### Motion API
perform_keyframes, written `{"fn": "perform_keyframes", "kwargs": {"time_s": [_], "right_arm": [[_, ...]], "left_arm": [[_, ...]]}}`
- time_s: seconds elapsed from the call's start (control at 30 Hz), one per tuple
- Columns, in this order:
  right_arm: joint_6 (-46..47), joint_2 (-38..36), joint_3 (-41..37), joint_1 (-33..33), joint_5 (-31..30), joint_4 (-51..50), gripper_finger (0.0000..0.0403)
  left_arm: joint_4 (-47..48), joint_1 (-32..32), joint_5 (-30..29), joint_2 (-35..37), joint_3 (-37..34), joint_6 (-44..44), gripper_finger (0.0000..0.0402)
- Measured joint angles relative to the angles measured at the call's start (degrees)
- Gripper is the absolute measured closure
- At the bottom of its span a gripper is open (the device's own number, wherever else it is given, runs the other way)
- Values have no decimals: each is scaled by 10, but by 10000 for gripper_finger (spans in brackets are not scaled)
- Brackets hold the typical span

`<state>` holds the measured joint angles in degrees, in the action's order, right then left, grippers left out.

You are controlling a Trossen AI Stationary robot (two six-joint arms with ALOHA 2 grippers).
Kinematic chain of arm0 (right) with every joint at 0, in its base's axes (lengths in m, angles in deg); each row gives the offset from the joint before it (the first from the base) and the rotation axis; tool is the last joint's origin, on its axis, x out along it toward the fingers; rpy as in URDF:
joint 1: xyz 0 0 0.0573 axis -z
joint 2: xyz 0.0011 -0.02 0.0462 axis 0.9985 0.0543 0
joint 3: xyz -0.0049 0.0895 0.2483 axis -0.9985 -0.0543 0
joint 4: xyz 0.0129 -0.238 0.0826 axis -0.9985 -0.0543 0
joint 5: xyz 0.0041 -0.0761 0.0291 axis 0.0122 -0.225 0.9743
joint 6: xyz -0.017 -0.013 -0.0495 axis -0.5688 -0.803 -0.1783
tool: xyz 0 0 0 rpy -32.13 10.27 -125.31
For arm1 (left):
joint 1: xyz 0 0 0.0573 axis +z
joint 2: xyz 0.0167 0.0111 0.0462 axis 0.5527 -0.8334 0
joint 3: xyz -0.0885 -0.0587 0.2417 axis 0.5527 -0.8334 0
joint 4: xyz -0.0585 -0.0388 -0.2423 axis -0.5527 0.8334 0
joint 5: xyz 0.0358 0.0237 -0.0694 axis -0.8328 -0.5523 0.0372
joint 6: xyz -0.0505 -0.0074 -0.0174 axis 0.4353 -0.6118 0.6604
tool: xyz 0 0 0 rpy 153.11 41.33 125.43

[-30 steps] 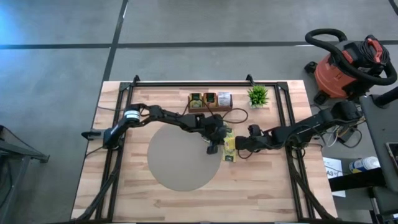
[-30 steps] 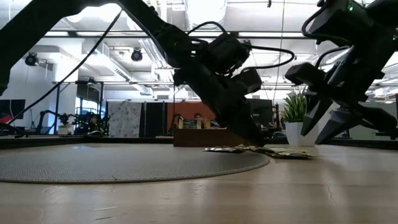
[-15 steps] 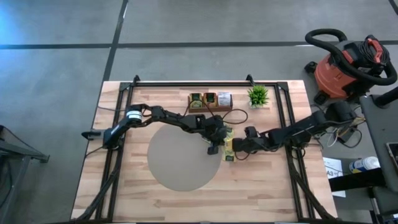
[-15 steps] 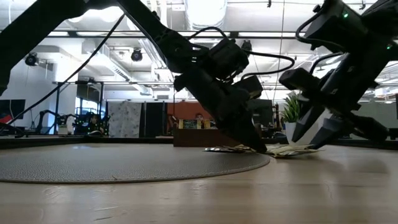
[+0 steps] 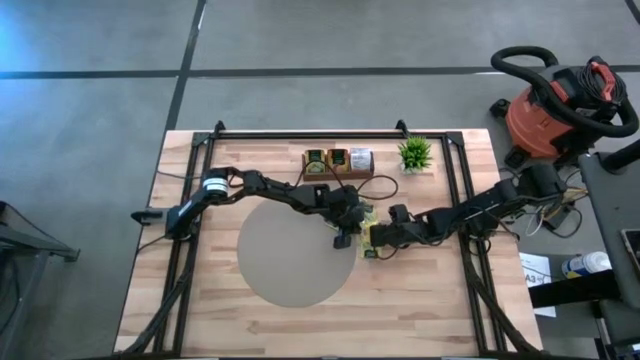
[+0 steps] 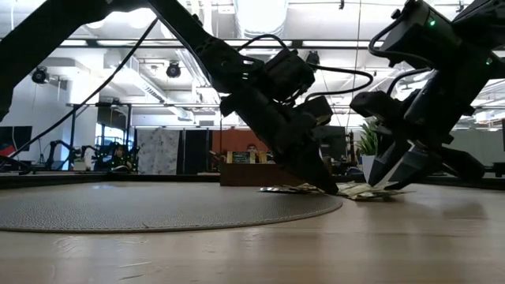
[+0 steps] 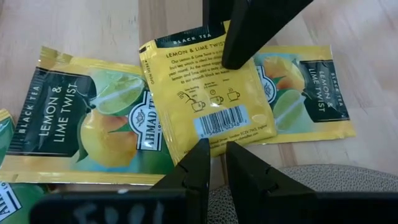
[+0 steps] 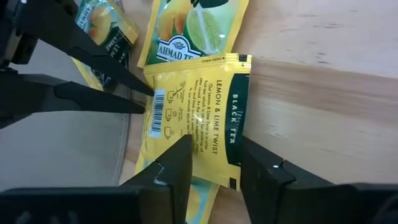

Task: Pick & Place Tea
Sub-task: Put the yellow tea sachet into the left compartment of the wooden organizer

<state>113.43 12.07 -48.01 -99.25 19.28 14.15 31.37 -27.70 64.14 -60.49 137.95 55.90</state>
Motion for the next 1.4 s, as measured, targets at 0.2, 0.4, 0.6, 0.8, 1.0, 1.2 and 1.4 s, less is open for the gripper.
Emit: {"fn": "perform_keyframes", "kwargs": {"time_s": [0.2, 0.4, 0.6, 0.8, 1.0, 1.2, 1.4], "right_arm": [[-6, -1, 2, 0, -1, -10, 285], [-45, -1, 19, 1, -1, -19, 289], [-103, -1, 43, 22, -7, -26, 300], [-152, -1, 55, 57, 29, -29, 316], [-179, -4, 59, 67, 38, -28, 355], [-228, -24, 59, 67, 55, -32, 392], [-190, -66, 59, 75, 46, -31, 393]], "left_arm": [[0, 0, 0, 0, 0, 0, 346], [3, 0, 0, 0, 0, 0, 346], [4, 0, 0, 1, -1, 1, 346], [8, 0, -1, 4, 3, 2, 346], [11, 0, -8, 8, 6, 15, 346], [55, 0, -30, 34, 5, 39, 346], [74, -9, -111, 122, -8, 40, 346]]}}
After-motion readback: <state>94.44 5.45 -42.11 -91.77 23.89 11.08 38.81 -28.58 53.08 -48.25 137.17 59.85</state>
